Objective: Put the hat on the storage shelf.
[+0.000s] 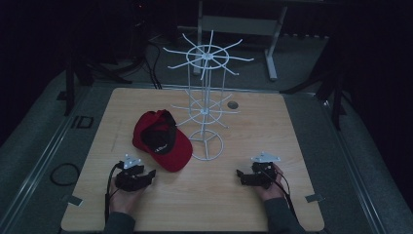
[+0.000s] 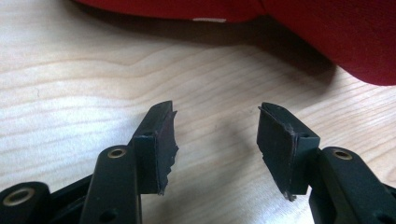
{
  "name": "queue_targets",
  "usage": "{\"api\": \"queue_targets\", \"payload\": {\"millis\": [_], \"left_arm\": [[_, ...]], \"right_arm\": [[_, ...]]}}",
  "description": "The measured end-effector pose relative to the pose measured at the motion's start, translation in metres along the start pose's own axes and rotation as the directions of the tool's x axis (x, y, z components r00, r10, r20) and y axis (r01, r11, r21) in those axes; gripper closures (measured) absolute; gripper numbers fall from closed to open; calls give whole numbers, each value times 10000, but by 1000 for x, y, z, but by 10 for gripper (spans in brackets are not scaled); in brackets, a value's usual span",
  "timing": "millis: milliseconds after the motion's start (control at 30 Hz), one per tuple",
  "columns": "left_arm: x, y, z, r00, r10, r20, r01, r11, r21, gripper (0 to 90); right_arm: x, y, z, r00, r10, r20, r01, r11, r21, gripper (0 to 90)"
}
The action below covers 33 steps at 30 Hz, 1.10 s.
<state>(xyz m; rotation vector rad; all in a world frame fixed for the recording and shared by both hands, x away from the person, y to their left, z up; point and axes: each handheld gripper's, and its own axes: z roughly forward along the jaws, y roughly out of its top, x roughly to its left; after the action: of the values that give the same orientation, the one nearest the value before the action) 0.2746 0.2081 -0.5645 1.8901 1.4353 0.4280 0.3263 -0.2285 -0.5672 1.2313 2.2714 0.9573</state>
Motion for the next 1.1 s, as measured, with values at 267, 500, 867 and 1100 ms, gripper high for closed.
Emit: {"api": "queue_targets", "payload": {"millis": [267,500,867,1100], "left_arm": [[-5,4,-9,9989,-74,460,71,9999,75,501],[-16,13,-19,9924,335,1186,-294,9989,-355,584],[-28,21,-16,9907,284,1333,-241,9991,-338,518],[-31,18,-15,9873,12,1589,50,9992,-384,457]], "right_arm": [[0,0,0,10000,-1,-2,1,10000,2,125],[0,0,0,10000,-27,-25,27,10000,8,125],[0,0,0,10000,-45,-47,45,10000,14,125],[0,0,0,10000,-47,-47,47,10000,10,125]]}}
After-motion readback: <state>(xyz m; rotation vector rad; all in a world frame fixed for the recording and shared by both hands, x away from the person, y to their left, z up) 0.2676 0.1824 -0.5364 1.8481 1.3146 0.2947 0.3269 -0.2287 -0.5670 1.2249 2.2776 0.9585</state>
